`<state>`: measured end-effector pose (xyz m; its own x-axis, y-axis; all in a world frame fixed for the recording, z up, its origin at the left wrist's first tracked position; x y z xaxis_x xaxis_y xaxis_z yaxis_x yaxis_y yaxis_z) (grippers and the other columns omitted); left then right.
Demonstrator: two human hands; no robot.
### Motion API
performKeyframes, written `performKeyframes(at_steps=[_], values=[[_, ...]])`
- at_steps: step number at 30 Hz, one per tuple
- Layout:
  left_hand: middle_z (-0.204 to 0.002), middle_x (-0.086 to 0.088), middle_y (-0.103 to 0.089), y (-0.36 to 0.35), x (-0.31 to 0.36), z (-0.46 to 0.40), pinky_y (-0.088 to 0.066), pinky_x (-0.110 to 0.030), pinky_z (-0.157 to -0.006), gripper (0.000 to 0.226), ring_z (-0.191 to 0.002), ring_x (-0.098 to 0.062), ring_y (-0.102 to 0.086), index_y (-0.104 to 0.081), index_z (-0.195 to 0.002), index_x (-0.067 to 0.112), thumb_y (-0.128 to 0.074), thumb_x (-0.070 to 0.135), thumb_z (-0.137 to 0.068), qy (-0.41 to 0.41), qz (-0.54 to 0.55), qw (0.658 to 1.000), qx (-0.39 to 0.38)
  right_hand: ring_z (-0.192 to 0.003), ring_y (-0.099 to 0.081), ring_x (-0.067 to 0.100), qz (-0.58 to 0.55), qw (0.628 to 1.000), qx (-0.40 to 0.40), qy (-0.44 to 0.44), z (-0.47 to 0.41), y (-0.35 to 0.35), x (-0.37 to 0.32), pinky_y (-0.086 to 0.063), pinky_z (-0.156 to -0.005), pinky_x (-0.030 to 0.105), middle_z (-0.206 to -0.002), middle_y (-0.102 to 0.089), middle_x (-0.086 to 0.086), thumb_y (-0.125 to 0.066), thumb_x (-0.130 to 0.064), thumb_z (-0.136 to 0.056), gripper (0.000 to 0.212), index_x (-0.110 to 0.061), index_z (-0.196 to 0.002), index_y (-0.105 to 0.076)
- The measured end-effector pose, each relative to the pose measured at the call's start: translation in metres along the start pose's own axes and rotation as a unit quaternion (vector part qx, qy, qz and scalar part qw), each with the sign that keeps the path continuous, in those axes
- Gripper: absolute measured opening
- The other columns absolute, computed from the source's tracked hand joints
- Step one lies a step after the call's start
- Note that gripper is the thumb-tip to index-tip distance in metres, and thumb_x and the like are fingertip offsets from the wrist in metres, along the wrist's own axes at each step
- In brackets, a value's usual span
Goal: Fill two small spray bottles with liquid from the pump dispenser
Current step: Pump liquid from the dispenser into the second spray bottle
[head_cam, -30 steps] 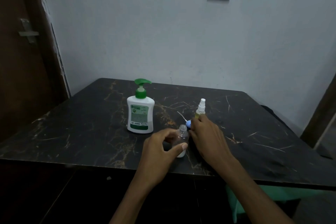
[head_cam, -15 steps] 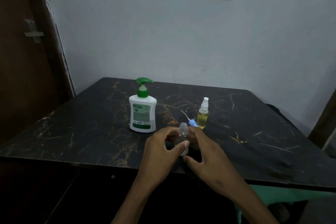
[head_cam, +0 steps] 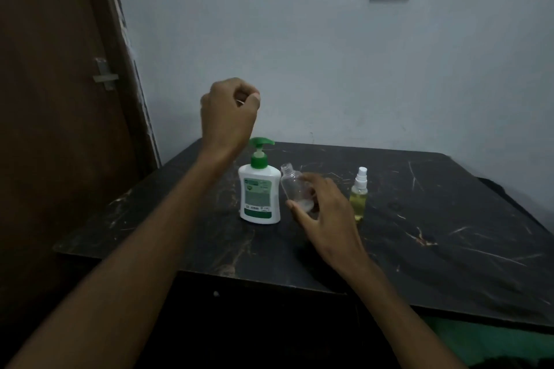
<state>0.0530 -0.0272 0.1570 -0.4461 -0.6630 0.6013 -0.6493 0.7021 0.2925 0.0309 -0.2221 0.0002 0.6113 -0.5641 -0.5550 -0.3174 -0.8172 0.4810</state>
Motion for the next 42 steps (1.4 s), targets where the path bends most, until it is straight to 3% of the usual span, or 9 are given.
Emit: performKeyframes(at_steps=[4, 8, 16, 21, 24, 28, 31, 37, 42], values=[[-0.091, -0.007, -0.078, -0.045, -0.037, -0.046, -0.061, -0.046, -0.088, 0.02, -0.085, -0.028, -0.073, -0.078, -0.09, 0.013, -0.061, 0.021, -0.085, 0.08, -0.143, 0.979, -0.121, -0.103, -0.051, -0.016, -0.011, 0.999, 0.034, 0.022, -0.009, -0.004, -0.001, -0.043, -0.082, 0.005, -0.116, -0.052, -0.015, -0.073, -0.038, -0.094, 0.049, -0.033, -0.139, -0.053], [-0.096, -0.009, -0.073, -0.067, -0.054, -0.048, -0.057, -0.048, -0.091, 0.02, -0.088, -0.03, -0.069, -0.069, -0.097, 0.011, -0.058, 0.018, -0.083, 0.121, -0.211, 0.955, -0.171, -0.1, -0.051, -0.008, -0.001, 0.998, 0.051, 0.032, -0.007, -0.005, 0.007, -0.042, -0.086, 0.006, -0.119, -0.055, -0.008, -0.074, -0.034, -0.095, 0.045, -0.023, -0.135, -0.057], [-0.097, -0.006, -0.072, -0.077, -0.062, -0.044, -0.052, -0.048, -0.094, 0.019, -0.091, -0.03, -0.067, -0.065, -0.098, 0.013, -0.054, 0.02, -0.084, 0.124, -0.234, 0.948, -0.176, -0.102, -0.057, 0.002, -0.008, 0.998, 0.05, 0.026, -0.007, -0.009, 0.003, -0.05, -0.09, 0.017, -0.119, -0.065, -0.005, -0.071, -0.039, -0.097, 0.041, -0.017, -0.131, -0.061], [-0.094, -0.006, -0.073, -0.075, -0.059, -0.045, -0.049, -0.046, -0.094, 0.023, -0.089, -0.03, -0.066, -0.068, -0.095, 0.011, -0.054, 0.022, -0.082, 0.105, -0.241, 0.951, -0.164, -0.097, -0.06, 0.004, -0.01, 0.998, 0.062, 0.026, -0.022, -0.006, -0.002, -0.054, -0.084, 0.026, -0.113, -0.067, -0.005, -0.069, -0.041, -0.098, 0.036, -0.019, -0.127, -0.063], [-0.092, -0.005, -0.072, -0.076, -0.057, -0.042, -0.045, -0.045, -0.091, 0.021, -0.087, -0.029, -0.065, -0.069, -0.095, 0.011, -0.054, 0.022, -0.084, 0.086, -0.251, 0.952, -0.153, -0.095, -0.059, 0.001, -0.007, 0.998, 0.063, 0.028, -0.03, -0.007, -0.001, -0.053, -0.082, 0.022, -0.113, -0.066, -0.007, -0.069, -0.042, -0.098, 0.037, -0.019, -0.127, -0.064], [-0.088, -0.006, -0.07, -0.077, -0.06, -0.038, -0.039, -0.043, -0.084, 0.02, -0.082, -0.028, -0.063, -0.069, -0.09, 0.01, -0.056, 0.022, -0.083, 0.08, -0.253, 0.952, -0.153, -0.099, -0.057, -0.003, -0.008, 0.998, 0.058, 0.036, -0.025, -0.01, 0.0, -0.045, -0.085, 0.007, -0.117, -0.067, -0.007, -0.071, -0.04, -0.098, 0.038, -0.021, -0.13, -0.064], [-0.083, -0.005, -0.068, -0.077, -0.057, -0.038, -0.035, -0.041, -0.081, 0.017, -0.078, -0.026, -0.061, -0.068, -0.088, 0.01, -0.057, 0.023, -0.085, 0.067, -0.259, 0.951, -0.156, -0.097, -0.059, 0.001, -0.006, 0.997, 0.068, 0.048, -0.025, -0.008, -0.008, -0.047, -0.083, 0.011, -0.115, -0.067, -0.006, -0.072, -0.037, -0.098, 0.039, -0.02, -0.132, -0.064], [-0.075, -0.002, -0.062, -0.075, -0.052, -0.037, -0.034, -0.042, -0.084, 0.012, -0.07, -0.022, -0.054, -0.061, -0.079, 0.012, -0.057, 0.022, -0.085, 0.045, -0.275, 0.947, -0.158, -0.095, -0.059, -0.001, -0.032, 0.994, 0.096, 0.041, -0.024, -0.005, -0.013, -0.043, -0.078, 0.004, -0.116, -0.065, -0.005, -0.074, -0.035, -0.096, 0.041, -0.017, -0.131, -0.064], [-0.069, 0.0, -0.053, -0.073, -0.045, -0.041, -0.035, -0.047, -0.091, 0.016, -0.062, -0.018, -0.045, -0.047, -0.071, 0.016, -0.055, 0.022, -0.084, 0.018, -0.294, 0.941, -0.17, -0.107, -0.057, 0.0, -0.027, 0.995, 0.088, 0.041, -0.016, -0.009, -0.007, -0.043, -0.092, 0.006, -0.125, -0.062, -0.001, -0.08, -0.023, -0.091, 0.053, -0.013, -0.137, -0.058]])
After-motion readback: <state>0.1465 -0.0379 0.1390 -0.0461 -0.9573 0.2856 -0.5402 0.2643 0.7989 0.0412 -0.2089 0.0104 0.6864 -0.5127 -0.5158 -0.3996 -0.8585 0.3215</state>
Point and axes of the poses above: each hand's wrist, its own z-axis away from the middle knuckle, its own y-axis out of the back of the hand, x = y × z, the point moved 5 cm from there along -z, towards the middle knuckle
